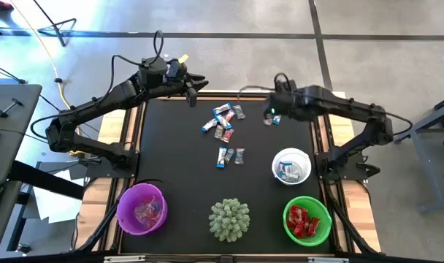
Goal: Sort candy
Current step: Put the red candy wrapper into the green bucket
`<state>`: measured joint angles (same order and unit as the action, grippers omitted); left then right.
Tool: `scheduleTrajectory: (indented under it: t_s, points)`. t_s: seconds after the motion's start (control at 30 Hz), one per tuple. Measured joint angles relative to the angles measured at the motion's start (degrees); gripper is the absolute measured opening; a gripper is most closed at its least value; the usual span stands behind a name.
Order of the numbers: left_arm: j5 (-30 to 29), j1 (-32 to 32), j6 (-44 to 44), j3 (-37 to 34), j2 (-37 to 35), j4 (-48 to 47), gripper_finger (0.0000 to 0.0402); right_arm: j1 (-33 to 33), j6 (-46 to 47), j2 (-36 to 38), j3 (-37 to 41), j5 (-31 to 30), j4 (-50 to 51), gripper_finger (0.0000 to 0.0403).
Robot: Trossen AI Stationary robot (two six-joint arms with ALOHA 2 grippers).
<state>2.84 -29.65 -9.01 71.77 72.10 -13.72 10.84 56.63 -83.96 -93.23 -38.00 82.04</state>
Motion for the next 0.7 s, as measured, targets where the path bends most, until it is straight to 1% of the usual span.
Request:
scheduleTrajectory:
  t_s: [0.1,0.17,0.33,0.4,0.5,0.6,0.7]
  points:
    - [-2.3,-0.2,2.1,0.0,0.0,0.0,0.0106,5.2,-6.1,-0.4,3.7,6.7,-6.4,0.0134]
    - [-2.5,-0.8,2.4,0.0,0.0,0.0,0.0106,8.3,-9.5,-0.4,7.0,10.5,-10.8,0.0134]
    - [-2.7,-2.7,2.3,0.0,0.0,-0.2,0.0106,15.7,-13.3,-0.4,14.8,19.1,-21.6,0.0134]
    - [-2.7,-3.3,2.4,0.0,0.0,-0.4,0.0106,17.9,-13.0,-0.4,17.3,20.7,-24.7,0.0134]
    - [-2.6,-4.0,4.1,0.0,0.0,-1.2,0.0106,20.5,-11.1,-0.4,20.2,21.0,-27.9,0.0134]
    - [-2.0,-4.6,6.6,0.0,0.0,-1.8,0.0106,22.7,-9.8,-0.4,22.7,21.1,-29.0,0.0134]
    - [-2.0,-5.1,6.7,0.0,0.0,-1.9,0.0106,24.4,-8.6,-0.4,24.6,21.1,-30.1,0.0134]
